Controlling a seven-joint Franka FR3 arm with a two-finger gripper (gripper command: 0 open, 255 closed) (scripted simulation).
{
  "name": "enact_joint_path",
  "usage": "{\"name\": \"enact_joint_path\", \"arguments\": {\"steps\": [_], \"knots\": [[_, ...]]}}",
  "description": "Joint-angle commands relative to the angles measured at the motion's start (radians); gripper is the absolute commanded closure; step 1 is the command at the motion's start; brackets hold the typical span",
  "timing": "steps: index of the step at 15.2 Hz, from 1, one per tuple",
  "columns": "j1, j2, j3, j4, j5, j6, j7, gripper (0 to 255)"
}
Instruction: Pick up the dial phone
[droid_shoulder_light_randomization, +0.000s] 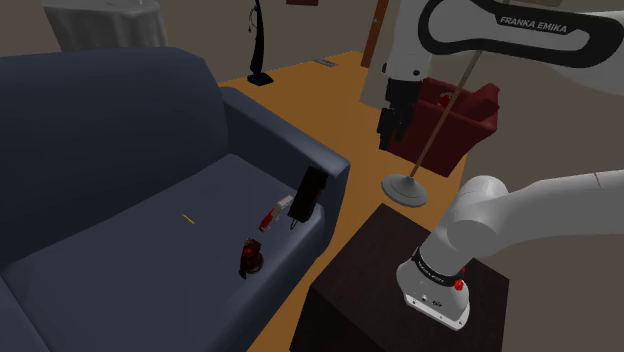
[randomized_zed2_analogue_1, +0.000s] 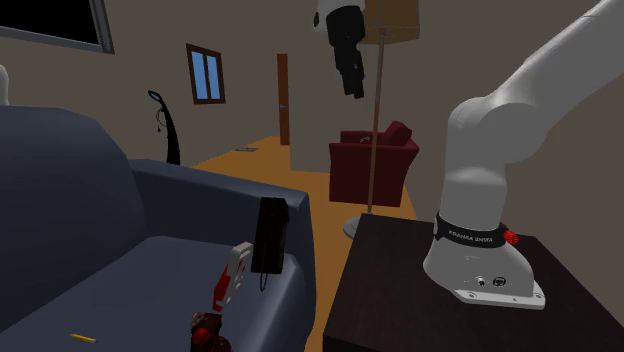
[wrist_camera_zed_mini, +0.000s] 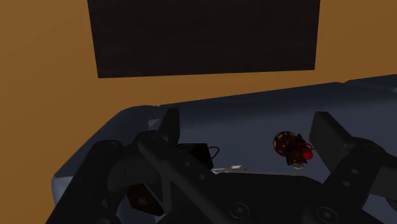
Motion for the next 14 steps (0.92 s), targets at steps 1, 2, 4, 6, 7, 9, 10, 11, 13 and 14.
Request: {"name": "enact_joint_path", "arguments": {"steps": [1, 2, 4, 6, 7, 9, 10, 11, 13, 14], "knots": [[0.0, 0.0, 0.0, 0.0, 0.0, 0.0, 0.0, 0], [-0.007, 0.003, 0.016, -0.028, 0.011, 0.042, 0.037, 0], [-0.021, 0.017, 0.048, -0.079, 0.032, 0.129, 0.111, 0], [-0.034, 0.039, 0.08, -0.123, 0.051, 0.218, 0.183, 0], [-0.041, 0.054, 0.096, -0.143, 0.06, 0.264, 0.218, 0], [-0.054, 0.091, 0.128, -0.177, 0.076, 0.357, 0.29, 0], [-0.061, 0.113, 0.144, -0.191, 0.083, 0.405, 0.325, 0], [-0.068, 0.137, 0.16, -0.204, 0.09, 0.452, 0.361, 0], [-0.084, 0.193, 0.192, -0.223, 0.099, 0.548, 0.433, 0], [-0.093, 0.224, 0.208, -0.23, 0.101, 0.597, 0.469, 0]]}}
